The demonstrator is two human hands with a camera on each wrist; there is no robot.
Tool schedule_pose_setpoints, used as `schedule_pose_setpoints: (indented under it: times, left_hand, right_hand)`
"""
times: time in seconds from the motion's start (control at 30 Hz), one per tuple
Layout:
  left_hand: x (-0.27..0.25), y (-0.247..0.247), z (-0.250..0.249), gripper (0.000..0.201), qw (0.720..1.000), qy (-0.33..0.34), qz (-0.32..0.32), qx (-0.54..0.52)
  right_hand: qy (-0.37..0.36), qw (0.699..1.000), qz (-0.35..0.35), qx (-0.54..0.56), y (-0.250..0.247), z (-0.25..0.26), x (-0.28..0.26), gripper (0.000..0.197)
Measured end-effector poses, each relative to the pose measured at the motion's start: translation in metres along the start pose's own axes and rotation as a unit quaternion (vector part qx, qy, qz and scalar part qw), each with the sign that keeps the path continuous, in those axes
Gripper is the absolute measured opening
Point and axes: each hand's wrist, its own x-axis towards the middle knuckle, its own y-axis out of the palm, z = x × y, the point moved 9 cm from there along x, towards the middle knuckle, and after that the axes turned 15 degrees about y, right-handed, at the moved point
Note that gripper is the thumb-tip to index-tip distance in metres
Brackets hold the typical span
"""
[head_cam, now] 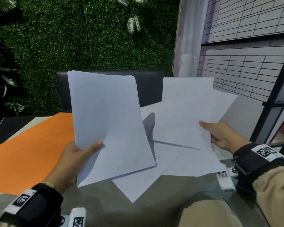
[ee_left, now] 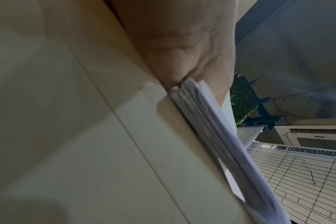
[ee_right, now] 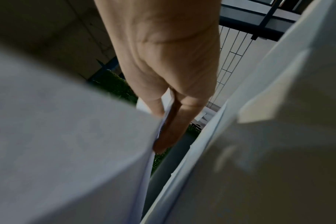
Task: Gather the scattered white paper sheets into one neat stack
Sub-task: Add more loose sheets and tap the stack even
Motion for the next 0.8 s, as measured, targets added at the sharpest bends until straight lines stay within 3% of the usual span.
schedule_pose_setpoints:
  times: [0.1,0.2,0.3,0.53,0.8]
  left_hand:
    - [0.0,-0.001,0.0,0.023,1.0,-0.004,-0.004,0.004]
    - [-0.001,-0.001,0.0,0.023,1.0,-0.007,-0.002,0.003]
    - [0.0,-0.003,0.0,0.022,1.0,-0.008,-0.009,0.0]
    - [0.002,-0.007,0.001,0.026,1.0,-0.004,-0.019,-0.006]
    - [-0.001,0.001,-0.005,0.024,1.0,0.004,0.002,-0.006]
  right_hand:
    - [0.025,0.994,0.068,-0.086,0.021,-0.023,-0.005,0.041]
    - [-0.002,0.994,0.034,-0.102,0.02,-0.021,-0.01,0.037]
    - [-0.025,0.998,-0.013,-0.062,0.003,-0.006,-0.013,0.037]
    - [-0.131,0.986,-0.09,0.059,-0.048,0.054,-0.058,0.016]
    - [-0.199,0.958,-0.098,0.18,-0.039,0.093,-0.101,0.02]
